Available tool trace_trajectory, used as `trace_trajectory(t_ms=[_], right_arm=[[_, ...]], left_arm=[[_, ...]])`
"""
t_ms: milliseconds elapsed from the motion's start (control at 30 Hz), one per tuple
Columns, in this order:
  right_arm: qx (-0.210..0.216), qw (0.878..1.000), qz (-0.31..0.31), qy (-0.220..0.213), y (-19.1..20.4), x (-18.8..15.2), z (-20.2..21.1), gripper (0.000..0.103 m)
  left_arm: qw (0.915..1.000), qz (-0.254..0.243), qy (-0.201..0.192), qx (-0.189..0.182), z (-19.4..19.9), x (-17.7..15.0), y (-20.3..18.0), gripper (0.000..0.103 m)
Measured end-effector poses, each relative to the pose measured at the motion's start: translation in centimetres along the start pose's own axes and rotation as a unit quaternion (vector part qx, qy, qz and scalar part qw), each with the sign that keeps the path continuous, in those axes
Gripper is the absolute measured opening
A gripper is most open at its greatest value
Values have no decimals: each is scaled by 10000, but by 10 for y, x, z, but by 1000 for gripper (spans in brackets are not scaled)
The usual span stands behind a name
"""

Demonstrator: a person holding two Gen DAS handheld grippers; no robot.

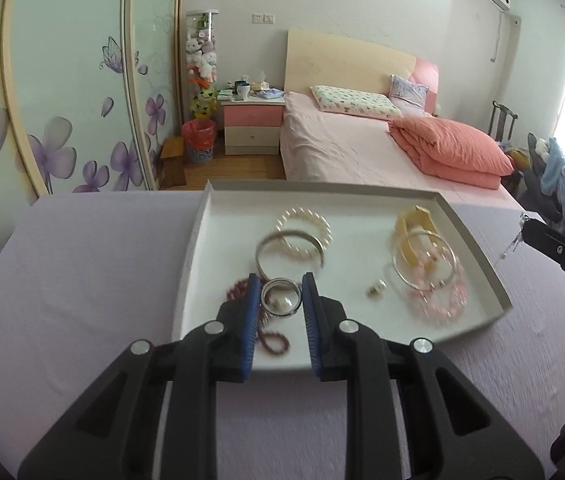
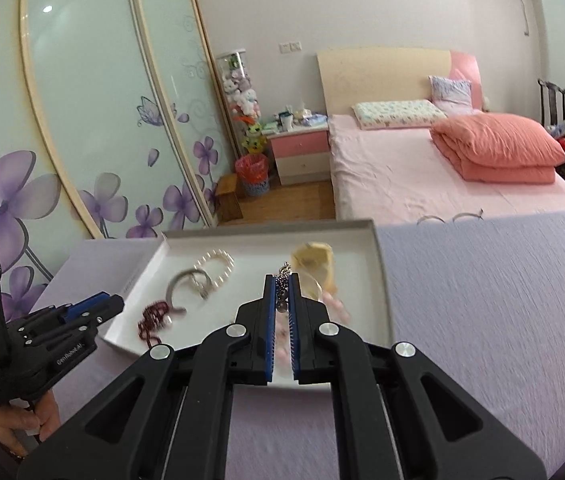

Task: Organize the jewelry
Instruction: 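Carry the ring over the tray while the right gripper releases the earrings into it, then lower the silver ring into the tray and open the left gripper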

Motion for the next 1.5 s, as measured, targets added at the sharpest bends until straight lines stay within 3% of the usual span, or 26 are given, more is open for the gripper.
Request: trace_trajectory(t_ms=[433,867,933,1000,1067,1233,1500], right_arm=[[-107,9996,193,163,16,1,-51,6],[-162,9995,158,238,16,1,-65,7],[-185,9994,135,257,15,-1,-64,10],[-209,9994,86,251,12,-2,-63,36],[-232,9996,56,168,9,-1,-60,48],[-310,9994,-9,167,-1,-2,-57,48],[-420,9986,-201,266,-18,-11,-58,58]], left_arm=[[10000,4,50,21,-23,16,3,22],[9999,-86,39,34,-32,17,-2,22],[9999,-85,54,28,-33,17,-3,22],[9999,-94,59,29,-34,16,-4,22],[9999,-92,70,22,-35,15,-5,22],[9999,-101,86,-8,-38,15,-8,22],[9999,-53,134,-65,-46,15,-14,23]])
Point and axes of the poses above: each gripper's, at about its wrist camera, not at the fingertips, and z roughly against the way its jaws point, y to its left, x to its top, the point moved 6 cm from there along -z, roughly the way its jaws point, and after that the axes turned 3 degrees about y, right-handed, at the moved point
